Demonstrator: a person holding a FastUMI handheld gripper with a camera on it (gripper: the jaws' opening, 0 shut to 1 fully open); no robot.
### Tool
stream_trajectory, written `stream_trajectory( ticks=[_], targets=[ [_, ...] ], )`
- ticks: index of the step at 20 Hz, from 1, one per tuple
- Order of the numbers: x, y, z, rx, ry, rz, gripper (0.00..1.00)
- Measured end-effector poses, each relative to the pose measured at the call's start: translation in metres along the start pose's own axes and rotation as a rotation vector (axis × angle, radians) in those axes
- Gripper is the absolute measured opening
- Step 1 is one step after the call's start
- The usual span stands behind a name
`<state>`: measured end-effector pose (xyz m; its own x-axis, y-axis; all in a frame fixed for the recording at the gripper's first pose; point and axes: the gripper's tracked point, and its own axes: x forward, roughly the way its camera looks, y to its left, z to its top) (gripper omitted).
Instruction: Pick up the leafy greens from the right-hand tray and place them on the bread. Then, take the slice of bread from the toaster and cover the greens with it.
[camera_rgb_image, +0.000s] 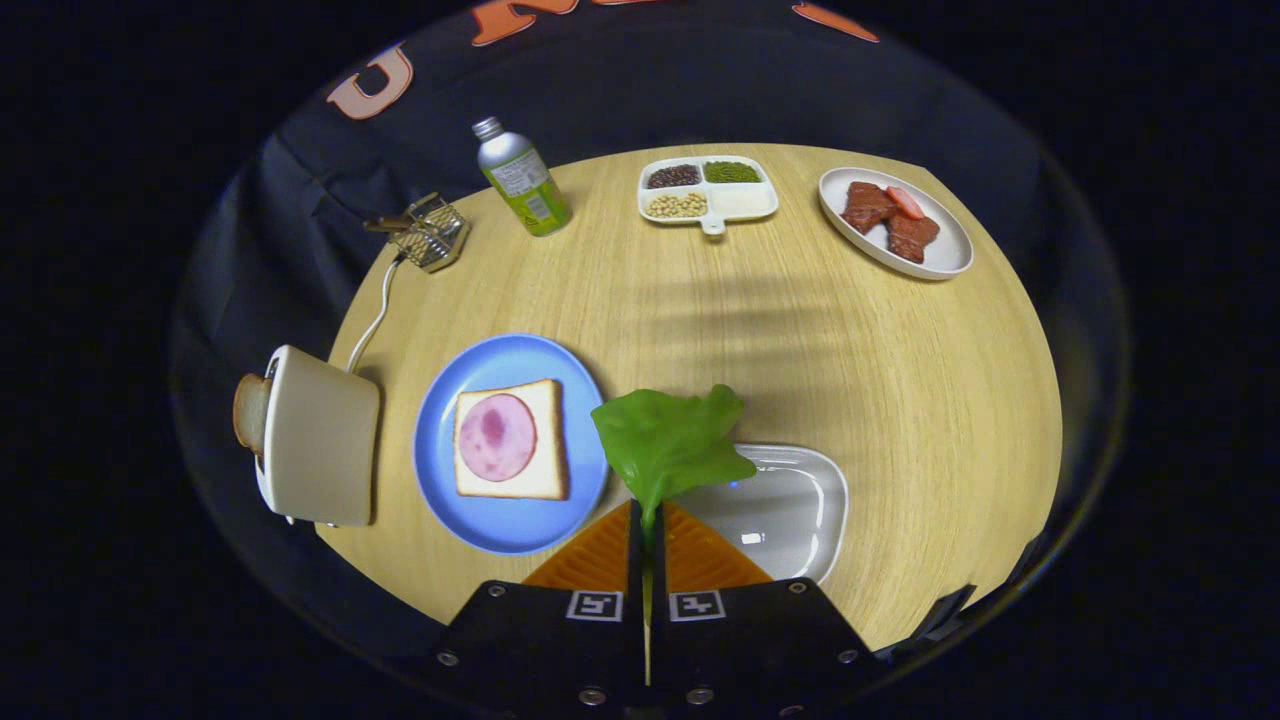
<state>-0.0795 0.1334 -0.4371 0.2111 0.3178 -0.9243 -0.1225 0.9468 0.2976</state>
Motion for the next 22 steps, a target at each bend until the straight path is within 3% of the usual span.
stream_trajectory(
  ticks=[9,19,22],
  targets=[
    [0.018,0.090,0.014,-0.114,0.017,0.127,0.03],
    [0.044,0.129,0.022,-0.137,0.058,0.160,0.04],
    [0.052,0.126,0.023,-0.150,0.061,0.129,0.13]
  ],
)
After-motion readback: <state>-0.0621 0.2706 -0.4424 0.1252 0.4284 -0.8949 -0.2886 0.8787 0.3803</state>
